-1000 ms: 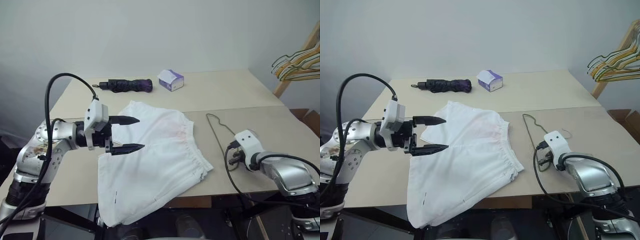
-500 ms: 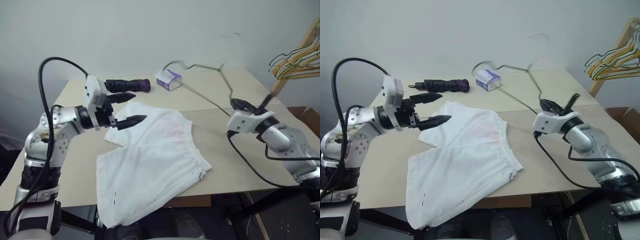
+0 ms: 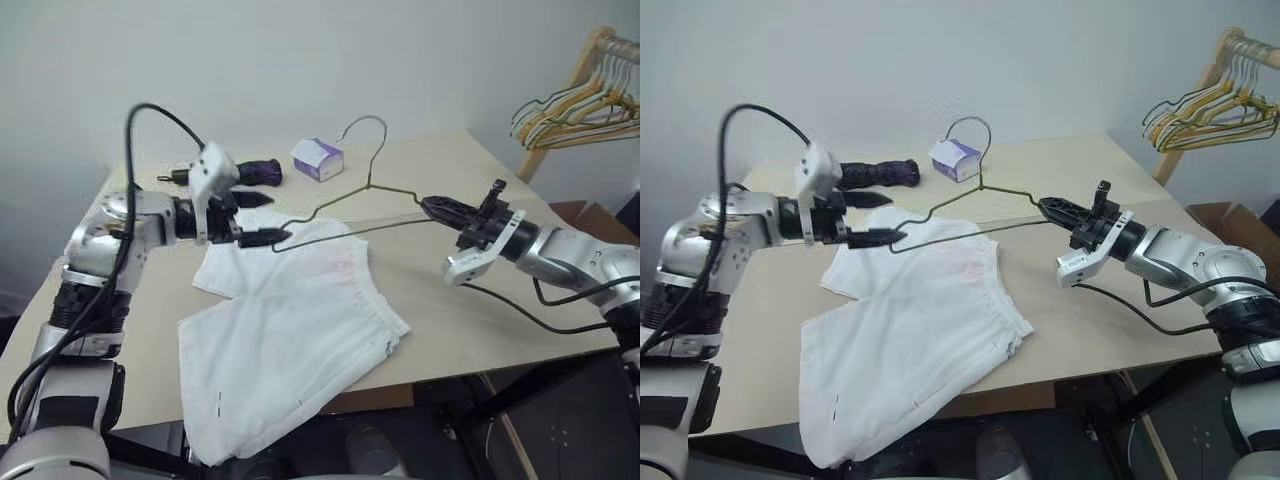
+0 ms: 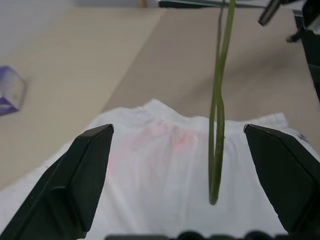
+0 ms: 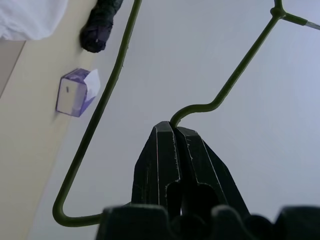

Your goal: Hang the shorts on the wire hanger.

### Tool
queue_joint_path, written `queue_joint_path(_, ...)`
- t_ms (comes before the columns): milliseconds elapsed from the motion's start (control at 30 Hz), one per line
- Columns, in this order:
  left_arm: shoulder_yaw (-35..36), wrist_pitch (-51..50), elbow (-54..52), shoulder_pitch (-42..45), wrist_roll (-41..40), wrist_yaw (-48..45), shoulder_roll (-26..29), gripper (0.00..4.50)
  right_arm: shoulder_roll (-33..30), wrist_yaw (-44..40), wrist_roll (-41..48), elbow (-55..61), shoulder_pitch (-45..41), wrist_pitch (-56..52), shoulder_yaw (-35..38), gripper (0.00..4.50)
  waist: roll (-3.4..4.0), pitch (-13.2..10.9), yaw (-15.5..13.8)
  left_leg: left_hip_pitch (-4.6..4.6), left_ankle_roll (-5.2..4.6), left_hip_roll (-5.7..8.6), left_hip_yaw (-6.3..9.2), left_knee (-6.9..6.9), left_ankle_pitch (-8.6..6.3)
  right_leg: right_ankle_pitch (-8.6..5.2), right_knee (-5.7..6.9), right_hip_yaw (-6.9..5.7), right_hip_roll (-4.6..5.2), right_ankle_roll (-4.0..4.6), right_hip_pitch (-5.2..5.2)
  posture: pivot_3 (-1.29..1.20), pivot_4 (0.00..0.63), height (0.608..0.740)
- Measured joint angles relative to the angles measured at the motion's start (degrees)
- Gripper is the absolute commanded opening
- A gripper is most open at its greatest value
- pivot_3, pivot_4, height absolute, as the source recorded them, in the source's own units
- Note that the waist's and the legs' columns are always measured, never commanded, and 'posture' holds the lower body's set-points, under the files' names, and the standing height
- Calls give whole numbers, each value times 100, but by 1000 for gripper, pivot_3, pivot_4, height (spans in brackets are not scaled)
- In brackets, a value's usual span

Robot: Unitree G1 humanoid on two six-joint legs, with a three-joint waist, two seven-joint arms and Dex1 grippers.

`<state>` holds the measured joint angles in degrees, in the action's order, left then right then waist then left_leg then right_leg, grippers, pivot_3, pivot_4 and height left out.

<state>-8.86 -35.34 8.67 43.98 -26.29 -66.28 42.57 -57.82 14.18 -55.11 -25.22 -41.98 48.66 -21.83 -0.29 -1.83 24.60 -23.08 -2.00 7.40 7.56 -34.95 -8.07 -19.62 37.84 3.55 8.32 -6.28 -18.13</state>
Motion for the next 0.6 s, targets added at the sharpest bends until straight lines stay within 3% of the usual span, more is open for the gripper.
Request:
queue_joint_path(167,-245,391,122,57,319,-430,-101,4500,3,-79,-83,-76,-194,229,-4,23,0,0,95,7,0,-3,0,1,0,-1,-1,1,0,-1,8,-392,0,740)
queue_joint_path(267,-380,597,123,53,508,-488,-270,3936,18,-155,-83,-71,-231,285,-4,0,-1,0,123,9,0,-2,0,-2,0,-1,1,1,1,-2,11,-395,0,740)
queue_joint_path(600,-583,776,398,47,1100,-400,-490,677,17,-419,12,-55,-269,385,14,0,-1,-1,153,19,-1,-3,0,-1,0,-16,2,2,1,-28,18,-407,0,740)
